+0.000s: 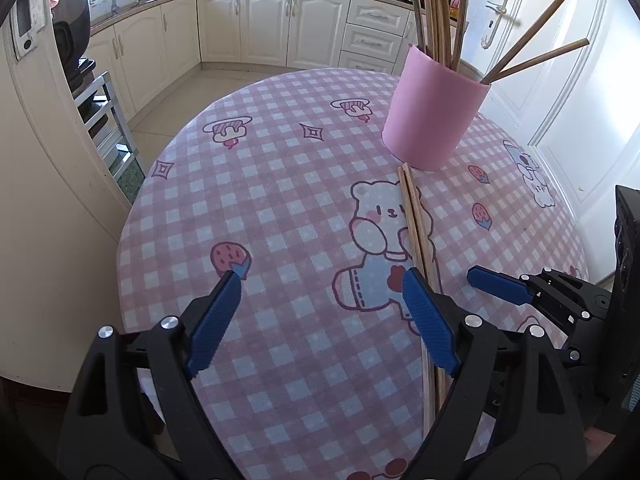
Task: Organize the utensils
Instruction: 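Close the left tool on one chopstick while the right tool closes on the other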
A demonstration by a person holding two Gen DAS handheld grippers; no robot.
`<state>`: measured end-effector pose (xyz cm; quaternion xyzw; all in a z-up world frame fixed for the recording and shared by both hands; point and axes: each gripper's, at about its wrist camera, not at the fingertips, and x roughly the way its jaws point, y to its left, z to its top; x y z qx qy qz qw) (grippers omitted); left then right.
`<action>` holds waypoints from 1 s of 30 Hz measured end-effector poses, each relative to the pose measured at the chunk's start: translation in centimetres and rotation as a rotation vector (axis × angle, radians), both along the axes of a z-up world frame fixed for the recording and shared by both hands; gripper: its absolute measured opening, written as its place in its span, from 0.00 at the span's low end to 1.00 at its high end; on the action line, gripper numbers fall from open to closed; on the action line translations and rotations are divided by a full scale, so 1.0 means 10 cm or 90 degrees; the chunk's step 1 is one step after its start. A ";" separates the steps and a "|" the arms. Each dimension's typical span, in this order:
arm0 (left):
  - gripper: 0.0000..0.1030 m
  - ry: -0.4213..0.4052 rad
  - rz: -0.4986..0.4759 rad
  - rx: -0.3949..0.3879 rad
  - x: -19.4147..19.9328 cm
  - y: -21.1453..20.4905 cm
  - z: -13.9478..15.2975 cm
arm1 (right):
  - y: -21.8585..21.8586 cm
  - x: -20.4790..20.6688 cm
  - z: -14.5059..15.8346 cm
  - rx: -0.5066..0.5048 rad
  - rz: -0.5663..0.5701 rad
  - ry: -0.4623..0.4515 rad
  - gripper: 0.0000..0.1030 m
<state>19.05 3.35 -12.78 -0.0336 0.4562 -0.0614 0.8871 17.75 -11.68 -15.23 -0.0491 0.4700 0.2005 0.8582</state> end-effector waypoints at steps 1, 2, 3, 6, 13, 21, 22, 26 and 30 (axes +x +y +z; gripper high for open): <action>0.79 0.001 -0.001 0.002 0.00 -0.01 -0.01 | 0.00 0.00 0.00 -0.001 0.001 0.000 0.44; 0.79 0.002 -0.005 0.001 0.00 -0.02 -0.02 | 0.00 0.00 0.00 -0.001 0.002 0.002 0.44; 0.79 0.004 -0.005 0.001 0.00 -0.03 -0.03 | 0.01 0.00 0.00 -0.001 0.002 0.003 0.46; 0.79 0.007 -0.005 0.003 0.00 -0.05 -0.05 | 0.03 0.04 -0.02 0.004 0.004 0.007 0.52; 0.79 0.006 -0.009 0.010 -0.01 -0.05 -0.02 | 0.03 0.06 -0.02 -0.036 0.016 0.000 0.52; 0.79 0.011 -0.030 0.004 0.01 -0.15 -0.03 | -0.21 0.04 0.00 -0.035 0.000 0.006 0.52; 0.79 0.011 -0.034 0.003 0.02 -0.16 -0.04 | -0.25 0.04 0.01 -0.037 -0.005 0.005 0.52; 0.79 0.018 -0.041 -0.006 0.06 -0.26 -0.07 | -0.38 0.05 0.01 -0.033 -0.020 0.006 0.52; 0.79 0.033 -0.041 -0.025 0.15 -0.34 -0.14 | -0.51 0.06 0.02 -0.022 -0.030 0.010 0.52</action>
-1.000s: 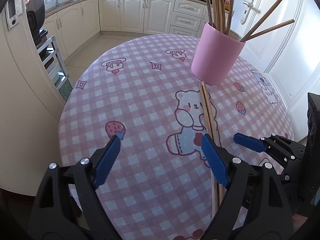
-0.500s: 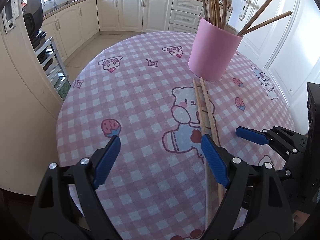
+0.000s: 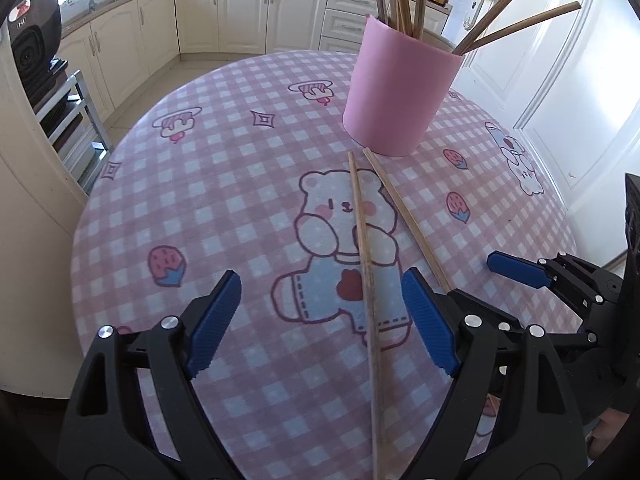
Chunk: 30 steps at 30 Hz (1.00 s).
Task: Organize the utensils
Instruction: 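Close the left tool on one chopstick while the right tool closes on the other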
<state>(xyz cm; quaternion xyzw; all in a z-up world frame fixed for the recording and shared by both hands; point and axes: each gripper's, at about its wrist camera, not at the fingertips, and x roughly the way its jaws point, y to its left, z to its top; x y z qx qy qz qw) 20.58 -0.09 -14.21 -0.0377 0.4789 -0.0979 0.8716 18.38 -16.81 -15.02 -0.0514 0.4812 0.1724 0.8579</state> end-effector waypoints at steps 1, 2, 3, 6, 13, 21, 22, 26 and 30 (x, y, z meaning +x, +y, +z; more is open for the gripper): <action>0.79 0.001 -0.001 -0.004 0.02 -0.02 -0.01 | -0.02 0.00 0.00 0.006 -0.001 0.001 0.52; 0.79 0.000 0.000 -0.001 0.05 -0.05 -0.02 | -0.05 0.01 0.01 0.009 -0.004 0.003 0.52; 0.78 0.001 0.001 0.003 0.08 -0.08 -0.03 | -0.06 0.01 0.01 0.011 -0.004 0.003 0.52; 0.59 0.024 -0.004 0.004 0.20 -0.14 -0.09 | -0.07 0.03 0.01 0.019 -0.003 0.006 0.52; 0.32 0.021 -0.008 0.072 0.36 -0.30 -0.16 | -0.05 0.16 0.02 0.023 0.007 0.013 0.52; 0.11 0.012 -0.014 0.069 0.35 -0.18 -0.16 | 0.01 0.28 0.09 0.069 0.005 0.009 0.52; 0.10 0.012 -0.016 0.072 0.35 -0.18 -0.17 | 0.05 0.30 0.09 0.067 0.008 0.008 0.52; 0.09 0.012 -0.019 0.075 0.31 -0.11 -0.17 | 0.16 0.37 0.07 0.073 0.012 0.018 0.52; 0.09 0.013 -0.019 0.082 0.27 0.00 -0.16 | 0.28 0.47 0.03 0.069 0.021 0.031 0.52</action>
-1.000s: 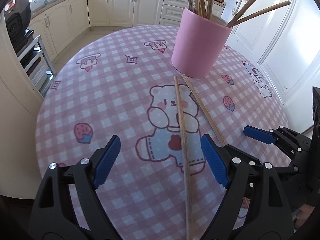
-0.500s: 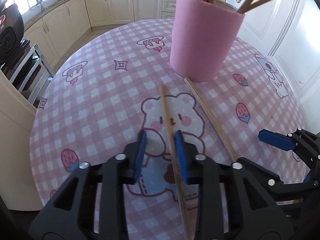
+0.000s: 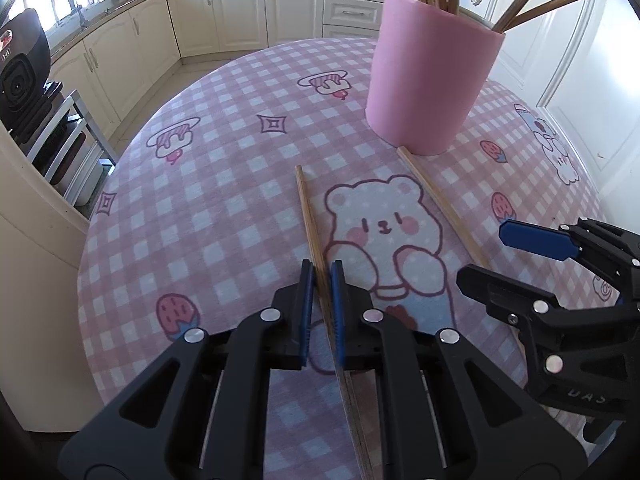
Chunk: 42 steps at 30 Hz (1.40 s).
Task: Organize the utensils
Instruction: 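Close the left tool on one chopstick while the right tool closes on the other, then lift both held chopsticks and carry them above the pink cup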
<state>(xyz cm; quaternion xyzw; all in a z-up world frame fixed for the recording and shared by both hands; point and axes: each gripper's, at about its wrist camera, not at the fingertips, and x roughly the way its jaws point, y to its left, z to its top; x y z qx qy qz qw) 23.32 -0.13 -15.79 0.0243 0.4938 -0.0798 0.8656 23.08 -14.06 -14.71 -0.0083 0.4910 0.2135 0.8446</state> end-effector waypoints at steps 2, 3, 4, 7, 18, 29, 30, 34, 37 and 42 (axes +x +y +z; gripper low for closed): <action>0.09 0.003 0.003 -0.008 0.02 0.05 0.00 | 0.05 0.04 -0.03 -0.009 0.003 0.004 0.52; 0.09 0.005 0.004 -0.013 0.03 0.05 0.00 | 0.08 0.06 -0.03 -0.014 0.002 0.003 0.52; 0.09 0.008 0.006 -0.019 0.04 0.07 0.00 | 0.10 0.08 -0.03 -0.018 0.002 0.003 0.52; 0.09 0.014 0.008 -0.021 0.08 0.08 0.00 | 0.14 0.15 -0.03 -0.025 0.003 0.010 0.52; 0.09 0.028 0.008 -0.031 0.24 0.09 0.00 | 0.28 0.31 -0.06 -0.045 0.004 0.024 0.48; 0.07 0.033 0.013 -0.053 0.27 0.08 0.02 | 0.23 0.50 -0.05 -0.027 0.001 0.052 0.06; 0.06 0.035 0.011 -0.064 0.26 0.08 0.02 | 0.20 0.49 -0.04 -0.013 0.001 0.055 0.05; 0.06 0.020 0.004 -0.077 0.17 0.06 0.13 | 0.14 0.39 0.09 0.007 0.002 0.035 0.05; 0.06 -0.003 -0.004 -0.090 0.07 0.05 0.33 | 0.06 0.28 0.27 0.032 0.005 0.008 0.05; 0.06 -0.066 -0.022 -0.101 -0.14 0.00 0.76 | -0.03 0.01 0.78 0.084 0.027 -0.071 0.05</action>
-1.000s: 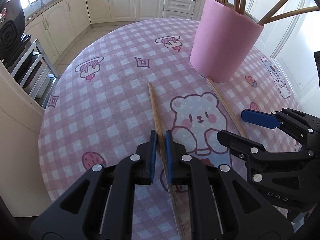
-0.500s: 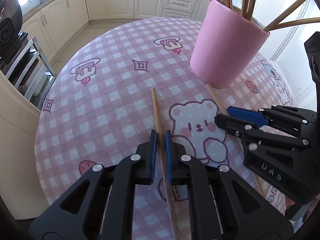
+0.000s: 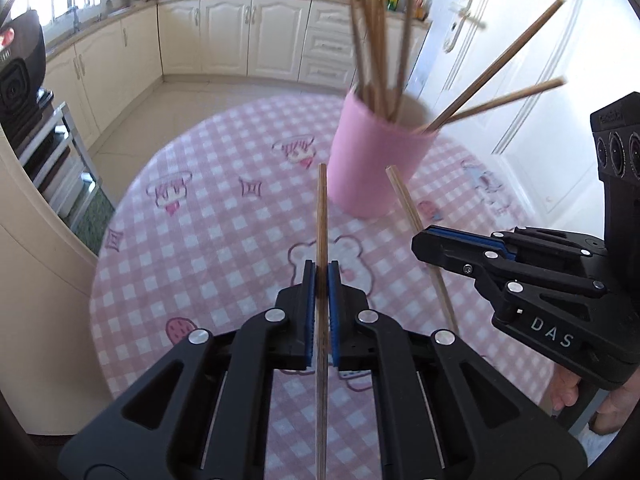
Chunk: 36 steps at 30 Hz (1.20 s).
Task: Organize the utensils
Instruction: 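Lift both held chopsticks and carry them above the pink cup, then open both tools over the cup to drop the chopsticks in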
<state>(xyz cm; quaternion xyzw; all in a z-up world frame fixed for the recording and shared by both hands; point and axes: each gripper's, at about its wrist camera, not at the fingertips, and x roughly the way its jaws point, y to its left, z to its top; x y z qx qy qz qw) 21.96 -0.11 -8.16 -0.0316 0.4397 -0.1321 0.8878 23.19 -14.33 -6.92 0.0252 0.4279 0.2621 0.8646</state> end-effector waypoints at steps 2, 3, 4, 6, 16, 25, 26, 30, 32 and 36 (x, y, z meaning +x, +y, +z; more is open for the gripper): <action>0.06 -0.032 0.000 -0.004 -0.09 0.00 0.19 | -0.04 -0.11 0.19 0.014 0.003 -0.034 0.05; 0.06 -0.045 0.000 -0.007 -0.12 0.00 0.28 | -0.05 -0.17 0.30 0.016 0.002 -0.057 0.05; 0.06 -0.063 -0.001 -0.011 -0.18 -0.01 0.39 | -0.07 -0.23 0.40 0.013 0.000 -0.081 0.05; 0.06 -0.096 -0.001 -0.011 -0.28 -0.02 0.56 | -0.09 -0.31 0.55 0.006 -0.007 -0.118 0.05; 0.06 -0.191 -0.006 -0.030 -0.49 -0.10 1.09 | -0.41 -0.45 1.09 0.035 -0.035 -0.205 0.05; 0.06 -0.254 0.020 -0.044 -0.27 -0.21 1.52 | -0.54 -0.42 1.65 0.062 -0.081 -0.317 0.05; 0.06 -0.263 0.024 -0.045 -0.24 -0.23 1.57 | -0.52 -0.42 1.69 0.058 -0.087 -0.331 0.05; 0.06 -0.298 0.035 -0.044 -0.13 -0.32 1.72 | -0.47 -0.30 1.77 0.048 -0.103 -0.376 0.05; 0.06 -0.306 0.032 -0.053 -0.06 -0.34 1.76 | -0.46 -0.20 1.77 0.048 -0.108 -0.380 0.05; 0.06 -0.322 0.045 -0.075 0.06 -0.34 1.79 | -0.46 0.01 1.73 0.059 -0.123 -0.378 0.05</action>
